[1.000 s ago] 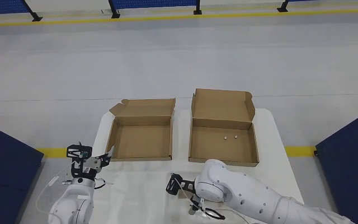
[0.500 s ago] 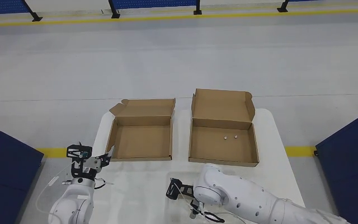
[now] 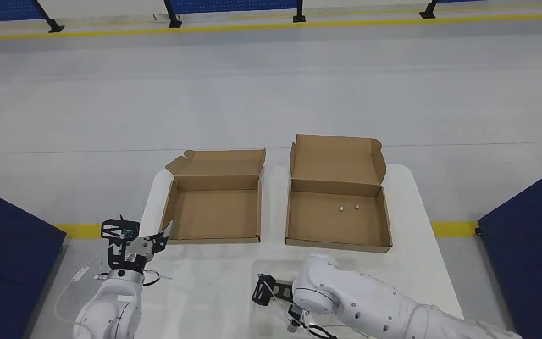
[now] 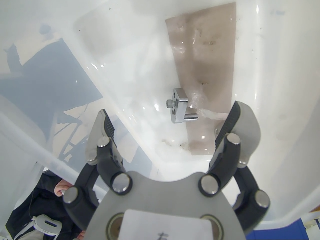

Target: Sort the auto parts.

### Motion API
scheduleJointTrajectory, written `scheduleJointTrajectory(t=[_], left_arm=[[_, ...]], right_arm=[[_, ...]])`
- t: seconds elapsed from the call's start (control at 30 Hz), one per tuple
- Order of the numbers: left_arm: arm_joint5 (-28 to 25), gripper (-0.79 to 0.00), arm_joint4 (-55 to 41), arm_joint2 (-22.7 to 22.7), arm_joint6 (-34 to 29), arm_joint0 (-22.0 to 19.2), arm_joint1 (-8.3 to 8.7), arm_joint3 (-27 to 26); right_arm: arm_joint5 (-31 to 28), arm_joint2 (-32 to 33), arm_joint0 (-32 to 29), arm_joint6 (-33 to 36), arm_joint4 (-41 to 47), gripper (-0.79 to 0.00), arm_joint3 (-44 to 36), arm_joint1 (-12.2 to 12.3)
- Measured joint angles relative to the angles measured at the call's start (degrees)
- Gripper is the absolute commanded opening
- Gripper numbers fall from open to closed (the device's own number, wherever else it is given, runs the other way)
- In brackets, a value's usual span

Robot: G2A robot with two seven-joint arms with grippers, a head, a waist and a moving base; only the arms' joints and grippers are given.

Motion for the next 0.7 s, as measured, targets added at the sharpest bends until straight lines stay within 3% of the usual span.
scheduleJointTrajectory(t=[0.07, 0.7], left_arm=[[0.0, 0.0, 0.0, 0.0, 0.0, 0.0, 0.0, 0.0], [0.0, 0.0, 0.0, 0.0, 0.0, 0.0, 0.0, 0.0]], right_arm=[[0.2, -0.1, -0.1, 0.4, -0.4, -0.394, 0.1, -0.1], [0.3, -0.1, -0.6, 2.2, -2.4, -0.416, 1.2, -1.5]])
